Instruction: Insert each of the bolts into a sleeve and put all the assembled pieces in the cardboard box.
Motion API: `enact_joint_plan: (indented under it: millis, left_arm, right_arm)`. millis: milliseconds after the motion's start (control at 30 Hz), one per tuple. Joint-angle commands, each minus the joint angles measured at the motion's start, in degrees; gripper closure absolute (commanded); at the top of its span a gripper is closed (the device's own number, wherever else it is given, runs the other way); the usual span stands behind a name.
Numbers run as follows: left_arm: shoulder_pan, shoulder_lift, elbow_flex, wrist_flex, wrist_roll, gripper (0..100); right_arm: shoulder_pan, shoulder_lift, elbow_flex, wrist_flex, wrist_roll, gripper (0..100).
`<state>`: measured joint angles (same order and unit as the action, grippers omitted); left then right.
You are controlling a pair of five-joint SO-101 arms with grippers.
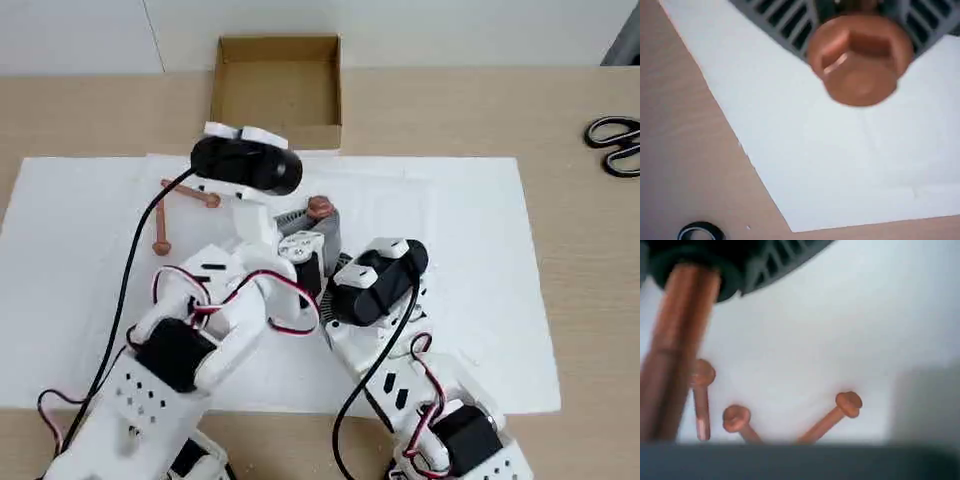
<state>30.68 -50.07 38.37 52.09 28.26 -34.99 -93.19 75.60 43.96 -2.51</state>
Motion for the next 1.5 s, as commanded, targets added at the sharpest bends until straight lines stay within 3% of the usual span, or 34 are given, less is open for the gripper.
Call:
enact_joint_plan:
  millis: [0, 367, 967, 1467]
  left_arm:
    - [-0.18, -1.49, -1.63, 1.32, 0.09, 100]
    - [0.09, -1.41, 5.49, -4.84, -3.25, 100]
    - [-0.09, 3.6, 4.7, -4.48, -3.34, 100]
    - [0.18, 6.77, -0.22, 5.89, -3.34, 100]
  right_arm:
    - [0.04, -1.1, -0.97, -1.01, -0.26, 99.5]
    - [0.04, -1.1, -0.97, -1.01, -0.26, 99.5]
    - [0.04, -1.1, -0.97, -1.01, -0.26, 99.5]
    - [0.04, -1.1, -0.97, -1.01, -0.26, 99.5]
